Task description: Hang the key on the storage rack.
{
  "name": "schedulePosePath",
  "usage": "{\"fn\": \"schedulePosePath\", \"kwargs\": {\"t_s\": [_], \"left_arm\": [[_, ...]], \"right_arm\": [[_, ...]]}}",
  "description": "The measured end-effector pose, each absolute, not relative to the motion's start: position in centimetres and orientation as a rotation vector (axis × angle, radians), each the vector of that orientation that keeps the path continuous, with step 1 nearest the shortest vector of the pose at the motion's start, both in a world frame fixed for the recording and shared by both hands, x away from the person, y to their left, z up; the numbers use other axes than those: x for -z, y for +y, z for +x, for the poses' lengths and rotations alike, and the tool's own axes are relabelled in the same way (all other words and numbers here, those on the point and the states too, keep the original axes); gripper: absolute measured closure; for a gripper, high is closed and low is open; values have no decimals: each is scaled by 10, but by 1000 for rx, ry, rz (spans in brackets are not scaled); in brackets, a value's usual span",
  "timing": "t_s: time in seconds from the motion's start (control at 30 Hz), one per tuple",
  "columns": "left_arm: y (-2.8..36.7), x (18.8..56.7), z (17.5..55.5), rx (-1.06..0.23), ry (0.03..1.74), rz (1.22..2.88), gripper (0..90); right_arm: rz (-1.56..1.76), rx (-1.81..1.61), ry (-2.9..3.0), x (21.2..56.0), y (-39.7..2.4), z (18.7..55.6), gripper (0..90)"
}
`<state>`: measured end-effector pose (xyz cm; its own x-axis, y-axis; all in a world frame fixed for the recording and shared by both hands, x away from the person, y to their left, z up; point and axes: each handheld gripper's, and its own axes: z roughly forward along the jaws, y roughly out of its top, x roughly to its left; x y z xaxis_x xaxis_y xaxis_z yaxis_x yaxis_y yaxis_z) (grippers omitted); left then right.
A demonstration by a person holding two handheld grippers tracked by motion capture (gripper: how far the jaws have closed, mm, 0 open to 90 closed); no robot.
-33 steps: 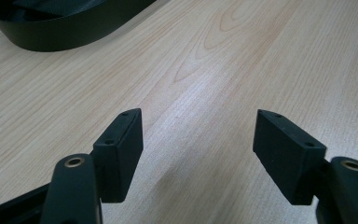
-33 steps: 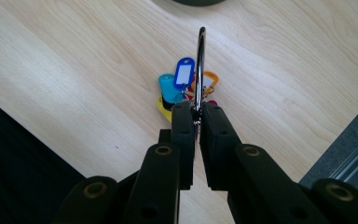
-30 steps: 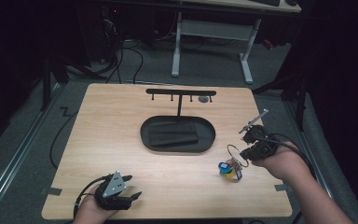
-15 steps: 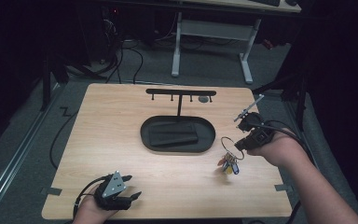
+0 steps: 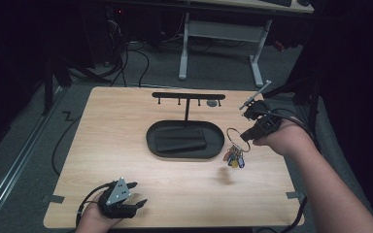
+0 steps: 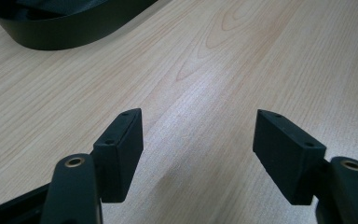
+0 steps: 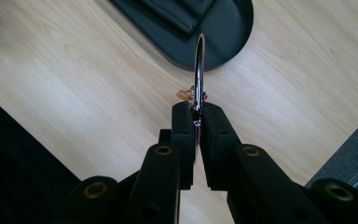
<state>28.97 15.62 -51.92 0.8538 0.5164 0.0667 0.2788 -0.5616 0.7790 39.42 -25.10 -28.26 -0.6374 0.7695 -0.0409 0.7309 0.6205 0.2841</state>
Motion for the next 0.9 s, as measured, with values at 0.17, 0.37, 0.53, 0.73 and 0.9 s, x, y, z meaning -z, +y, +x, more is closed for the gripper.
{"fn": "schedulePosePath", "kwargs": {"t_s": [0.17,0.37,0.53,0.73,0.9], "left_arm": [[156,520,290,-366,575,2195,340],[157,520,290,-365,578,2194,339],[157,520,290,-364,579,2194,339],[158,520,290,-364,579,2198,339],[159,520,290,-363,586,2194,340]], "right_arm": [[1246,-379,2678,281,-246,406,850],[1245,-400,2664,276,-241,421,850],[1246,-407,2660,276,-237,432,850],[1246,-421,2658,276,-230,446,850],[1233,-429,2664,280,-224,457,850]]}}
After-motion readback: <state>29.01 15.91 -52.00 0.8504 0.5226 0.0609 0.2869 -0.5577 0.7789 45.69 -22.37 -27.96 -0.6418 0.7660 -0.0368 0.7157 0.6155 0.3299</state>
